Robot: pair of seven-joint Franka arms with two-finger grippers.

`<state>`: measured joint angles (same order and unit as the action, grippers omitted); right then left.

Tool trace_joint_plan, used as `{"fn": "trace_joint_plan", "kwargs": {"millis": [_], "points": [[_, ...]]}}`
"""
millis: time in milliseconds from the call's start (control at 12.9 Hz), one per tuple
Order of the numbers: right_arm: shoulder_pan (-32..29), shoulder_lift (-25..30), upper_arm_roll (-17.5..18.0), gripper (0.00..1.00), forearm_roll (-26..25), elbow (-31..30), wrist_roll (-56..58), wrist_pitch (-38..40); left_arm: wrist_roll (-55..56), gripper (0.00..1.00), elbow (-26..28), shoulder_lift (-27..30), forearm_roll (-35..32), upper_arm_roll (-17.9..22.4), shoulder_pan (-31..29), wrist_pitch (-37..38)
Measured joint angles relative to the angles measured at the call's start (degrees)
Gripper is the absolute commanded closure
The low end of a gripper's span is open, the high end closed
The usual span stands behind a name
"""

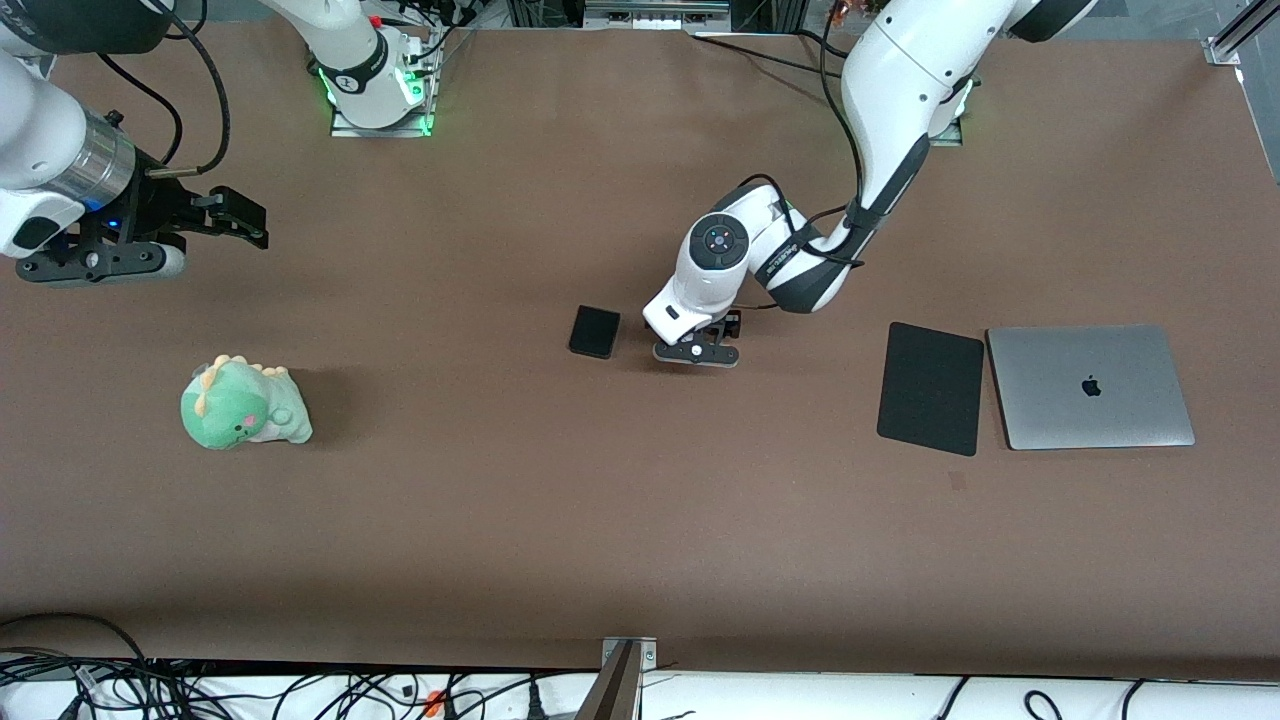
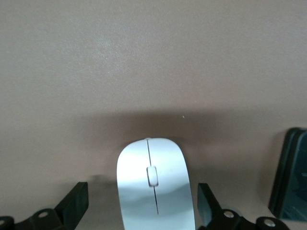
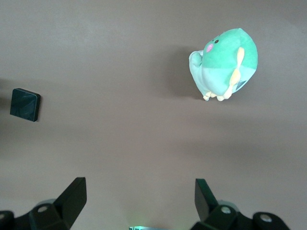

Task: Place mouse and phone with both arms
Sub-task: 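Lower the left gripper over the white mouse and close on it, then carry the mouse to the pad while the right gripper reaches the phone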

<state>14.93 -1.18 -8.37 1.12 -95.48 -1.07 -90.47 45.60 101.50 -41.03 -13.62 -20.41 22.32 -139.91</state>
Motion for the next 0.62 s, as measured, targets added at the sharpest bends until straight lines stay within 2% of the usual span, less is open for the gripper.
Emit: {"fn": "trace_joint_plan", "kwargs": {"millis": [155,233,310,388,620], "points": [[0.00,0.00,0.00,0.00,0.00,0.00,0.00,0.00,0.52,0.00,0.00,-0.91,-0.03,0.02,0.45,-1.12],[0.00,0.00,0.00,0.00,0.00,0.00,0.00,0.00,0.84,0.23,0.00,-1.09,-0.03,0.03,0.67,-1.34],[0.00,0.00,0.00,0.00,0.00,0.00,0.00,0.00,1.23,0.52,0.00,-1.12,-0.03,0.03,0.80,-1.45],[-0.01,0.00,-0.01,0.00,0.00,0.00,0.00,0.00,1.75,0.67,-0.01,-1.12,-0.03,0.03,0.85,-1.50],[0.00,-0.01,-0.01,0.00,0.00,-0.01,0.00,0.00,2.94,0.75,-0.57,-0.66,-0.04,0.17,0.68,-1.30]]}}
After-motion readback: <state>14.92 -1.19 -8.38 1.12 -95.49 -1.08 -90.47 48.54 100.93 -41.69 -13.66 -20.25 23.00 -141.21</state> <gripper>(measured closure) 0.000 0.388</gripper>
